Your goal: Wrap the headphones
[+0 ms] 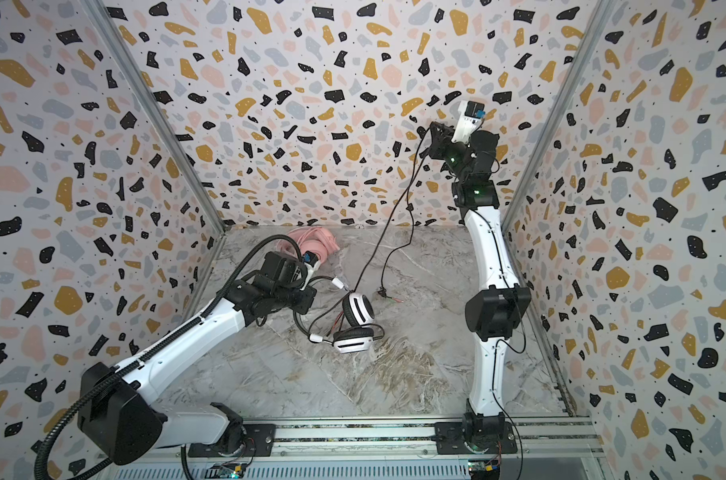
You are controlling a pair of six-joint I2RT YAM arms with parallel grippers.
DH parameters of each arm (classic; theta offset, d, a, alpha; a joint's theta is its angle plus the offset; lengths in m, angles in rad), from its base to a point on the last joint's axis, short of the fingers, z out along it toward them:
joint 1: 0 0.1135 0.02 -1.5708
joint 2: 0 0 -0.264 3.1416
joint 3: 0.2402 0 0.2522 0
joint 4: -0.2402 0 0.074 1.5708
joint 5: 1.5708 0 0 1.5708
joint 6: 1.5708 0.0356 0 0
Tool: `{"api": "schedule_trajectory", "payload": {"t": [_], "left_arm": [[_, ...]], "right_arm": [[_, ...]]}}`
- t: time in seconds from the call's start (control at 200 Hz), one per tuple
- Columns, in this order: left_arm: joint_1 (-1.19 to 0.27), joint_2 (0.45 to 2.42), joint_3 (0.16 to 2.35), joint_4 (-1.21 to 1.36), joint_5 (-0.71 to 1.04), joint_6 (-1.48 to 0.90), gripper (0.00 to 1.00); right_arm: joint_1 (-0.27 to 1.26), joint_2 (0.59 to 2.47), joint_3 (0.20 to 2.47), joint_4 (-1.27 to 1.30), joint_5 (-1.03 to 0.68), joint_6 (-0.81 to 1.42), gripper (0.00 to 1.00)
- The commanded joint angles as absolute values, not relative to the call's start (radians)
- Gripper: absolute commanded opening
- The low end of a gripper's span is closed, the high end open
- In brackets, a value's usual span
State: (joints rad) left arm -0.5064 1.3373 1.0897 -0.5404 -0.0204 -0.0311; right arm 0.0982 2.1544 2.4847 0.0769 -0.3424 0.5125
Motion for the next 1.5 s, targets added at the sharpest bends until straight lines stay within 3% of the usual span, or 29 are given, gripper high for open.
{"api": "schedule_trajectory", "payload": {"t": [0.0,0.23,0.561,0.896,1.151,1.497], "left_arm": [[-0.499,1.291,1.066,-0.496,-0.12,-0.072,0.0],[-0.476,1.201,1.037,-0.435,-0.166,-0.098,0.0],[-0.477,1.265,1.04,-0.477,-0.172,-0.057,0.0],[-0.476,1.526,1.157,-0.584,-0.353,-0.121,0.0],[-0.433,1.681,1.315,-0.593,-0.374,-0.243,0.01],[-0.295,1.833,1.471,-0.442,-0.238,-0.483,0.04]], "right_arm": [[0.037,2.138,2.53,0.179,-0.308,0.606,0.0],[-0.053,2.128,2.491,0.198,-0.343,0.719,0.0],[-0.027,2.133,2.51,0.209,-0.433,0.746,0.0],[0.062,2.027,2.469,0.209,-0.508,0.713,0.0],[0.131,1.79,2.212,0.255,-0.587,0.674,0.0],[0.268,1.39,1.702,0.351,-0.561,0.632,0.0]]}}
